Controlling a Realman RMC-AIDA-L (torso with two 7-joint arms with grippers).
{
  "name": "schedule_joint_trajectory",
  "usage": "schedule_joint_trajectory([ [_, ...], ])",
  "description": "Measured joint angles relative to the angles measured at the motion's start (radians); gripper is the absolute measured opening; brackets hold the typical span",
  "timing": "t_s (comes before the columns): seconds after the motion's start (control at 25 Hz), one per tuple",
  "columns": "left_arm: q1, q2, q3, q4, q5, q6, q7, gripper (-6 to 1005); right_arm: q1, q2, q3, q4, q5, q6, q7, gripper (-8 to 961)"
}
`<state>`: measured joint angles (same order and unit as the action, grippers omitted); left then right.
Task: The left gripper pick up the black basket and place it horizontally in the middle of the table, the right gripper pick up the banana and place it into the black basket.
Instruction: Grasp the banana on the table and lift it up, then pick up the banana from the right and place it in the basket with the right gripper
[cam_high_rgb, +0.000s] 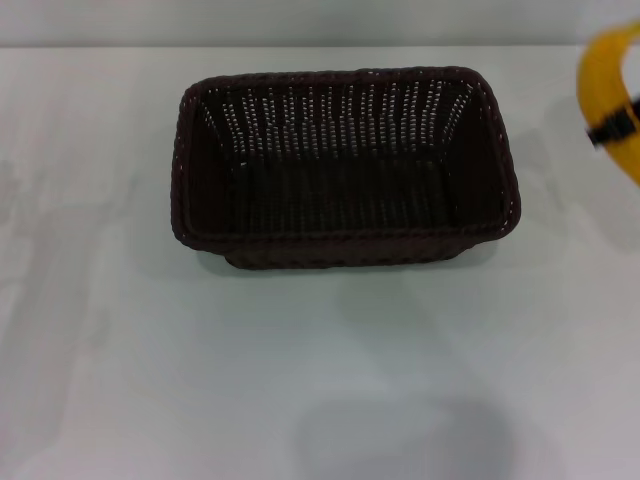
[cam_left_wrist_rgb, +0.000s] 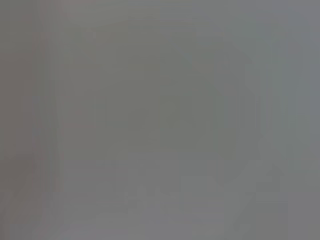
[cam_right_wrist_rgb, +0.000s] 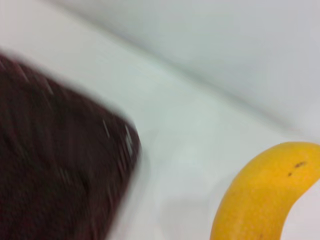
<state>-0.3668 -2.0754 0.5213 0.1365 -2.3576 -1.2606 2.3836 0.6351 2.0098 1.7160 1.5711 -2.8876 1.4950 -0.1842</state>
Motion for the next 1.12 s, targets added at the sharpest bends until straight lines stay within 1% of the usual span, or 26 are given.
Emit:
schedule_joint_trajectory([
  [0.16,0.0,-0.001,0.003,-0.003,0.003,0.0,-0.002,873,0.035,0.002,0.002,0.066,0.074,-0.091,-0.102,495],
  [0.28,0.0,-0.002,0.005,-0.008,0.006,0.0,-0.004,873,0.051,0.003,-0.005,0.06,0.2,-0.172,-0.23,496],
  [0.4,-0.007,-0.005,0.008,-0.013,0.009,0.0,-0.005,873,0.056,0.003,-0.017,0.019,0.341,-0.236,-0.402,497],
  [0.48,-0.012,-0.006,0.008,-0.02,0.01,0.0,-0.005,873,0.057,0.005,-0.045,-0.034,0.428,-0.281,-0.528,498],
  [0.56,-0.014,-0.005,0.008,-0.026,0.01,-0.002,-0.006,873,0.069,0.005,-0.078,-0.103,0.483,-0.314,-0.616,498],
  [0.64,-0.015,-0.005,0.008,-0.027,0.01,-0.003,-0.006,872,0.092,0.006,-0.112,-0.177,0.513,-0.329,-0.668,499],
  [0.72,-0.015,-0.005,0.008,-0.027,0.01,-0.003,-0.014,872,0.103,0.007,-0.144,-0.224,0.538,-0.343,-0.705,500],
  [0.8,-0.015,-0.005,0.008,-0.027,0.01,0.0,-0.021,872,0.101,0.008,-0.178,-0.239,0.557,-0.362,-0.731,500],
  [0.88,-0.016,-0.005,0.008,-0.027,0.011,0.0,-0.022,872,0.092,0.009,-0.188,-0.235,0.563,-0.372,-0.735,501],
  [1.0,-0.018,-0.005,0.008,-0.026,0.011,0.001,-0.022,872,0.066,0.008,-0.168,-0.215,0.578,-0.373,-0.731,596],
  [1.12,-0.019,-0.005,0.008,-0.026,0.011,0.001,-0.022,872,0.01,0.006,-0.106,-0.173,0.611,-0.386,-0.744,691],
])
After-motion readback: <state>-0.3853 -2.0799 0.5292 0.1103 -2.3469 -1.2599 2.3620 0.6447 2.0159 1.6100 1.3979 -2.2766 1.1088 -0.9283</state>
